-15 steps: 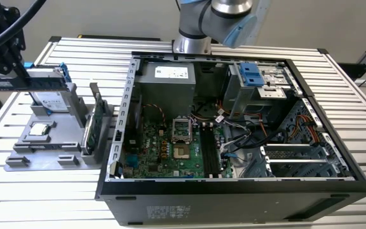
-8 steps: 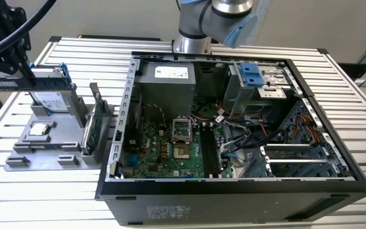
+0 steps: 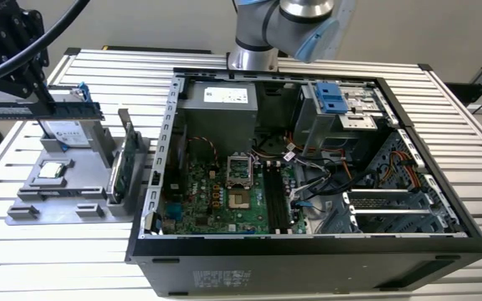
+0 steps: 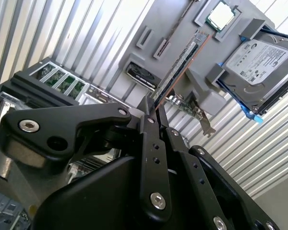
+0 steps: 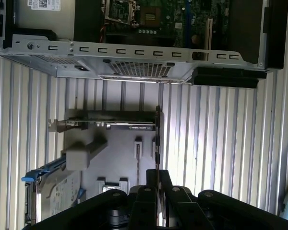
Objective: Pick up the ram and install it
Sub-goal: 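Pick up the ram and move it above insertion slot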
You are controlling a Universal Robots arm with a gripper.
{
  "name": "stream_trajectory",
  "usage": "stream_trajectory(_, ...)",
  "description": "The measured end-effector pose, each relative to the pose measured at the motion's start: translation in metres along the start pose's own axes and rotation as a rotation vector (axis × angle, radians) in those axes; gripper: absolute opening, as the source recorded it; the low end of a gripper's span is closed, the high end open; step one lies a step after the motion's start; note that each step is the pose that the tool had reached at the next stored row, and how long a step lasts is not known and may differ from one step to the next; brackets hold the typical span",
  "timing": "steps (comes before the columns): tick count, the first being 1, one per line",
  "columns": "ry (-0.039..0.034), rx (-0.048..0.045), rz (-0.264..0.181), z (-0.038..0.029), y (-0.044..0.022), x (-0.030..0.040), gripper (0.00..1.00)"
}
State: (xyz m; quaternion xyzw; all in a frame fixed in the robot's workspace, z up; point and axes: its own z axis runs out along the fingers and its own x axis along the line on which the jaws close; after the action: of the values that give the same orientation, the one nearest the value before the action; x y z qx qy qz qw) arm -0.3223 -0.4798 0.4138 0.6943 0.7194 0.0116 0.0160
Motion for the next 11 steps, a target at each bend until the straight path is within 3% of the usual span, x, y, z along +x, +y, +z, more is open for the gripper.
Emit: stream_trajectory(11,-0.0001,0.0,0.0,0.0004,0.0121,-0.0004,0.0)
